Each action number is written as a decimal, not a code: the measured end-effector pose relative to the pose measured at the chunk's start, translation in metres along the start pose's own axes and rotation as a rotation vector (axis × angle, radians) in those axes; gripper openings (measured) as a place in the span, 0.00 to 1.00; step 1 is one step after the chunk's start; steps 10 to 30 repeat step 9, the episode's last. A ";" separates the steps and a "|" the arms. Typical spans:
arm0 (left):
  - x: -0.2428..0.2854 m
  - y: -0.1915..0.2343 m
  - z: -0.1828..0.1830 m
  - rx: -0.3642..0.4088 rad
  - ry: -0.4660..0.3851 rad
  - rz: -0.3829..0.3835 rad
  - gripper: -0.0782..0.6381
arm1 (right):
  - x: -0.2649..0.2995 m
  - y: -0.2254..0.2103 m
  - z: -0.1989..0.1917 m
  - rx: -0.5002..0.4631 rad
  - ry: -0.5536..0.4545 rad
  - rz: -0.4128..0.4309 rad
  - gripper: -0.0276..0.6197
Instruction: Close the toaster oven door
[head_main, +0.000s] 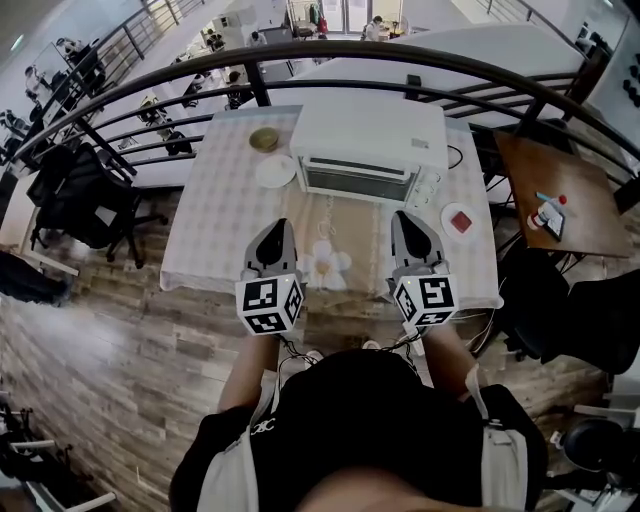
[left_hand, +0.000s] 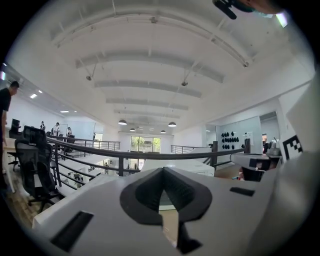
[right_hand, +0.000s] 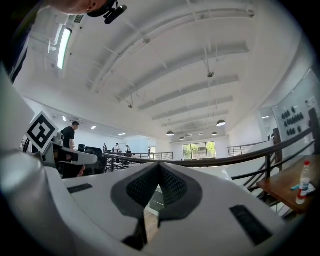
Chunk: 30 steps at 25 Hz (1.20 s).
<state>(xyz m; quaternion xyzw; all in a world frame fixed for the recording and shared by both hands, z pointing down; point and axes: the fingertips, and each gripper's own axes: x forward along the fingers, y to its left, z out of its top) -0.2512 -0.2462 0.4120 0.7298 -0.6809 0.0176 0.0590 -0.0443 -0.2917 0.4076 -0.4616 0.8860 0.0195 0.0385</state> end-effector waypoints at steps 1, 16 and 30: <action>-0.001 -0.001 0.002 0.004 -0.003 0.000 0.13 | -0.001 0.000 0.001 0.002 -0.006 0.006 0.04; 0.000 -0.002 0.006 -0.011 -0.010 0.019 0.13 | -0.004 0.001 0.000 0.008 -0.012 0.037 0.04; 0.000 -0.002 0.006 -0.011 -0.010 0.019 0.13 | -0.004 0.001 0.000 0.008 -0.012 0.037 0.04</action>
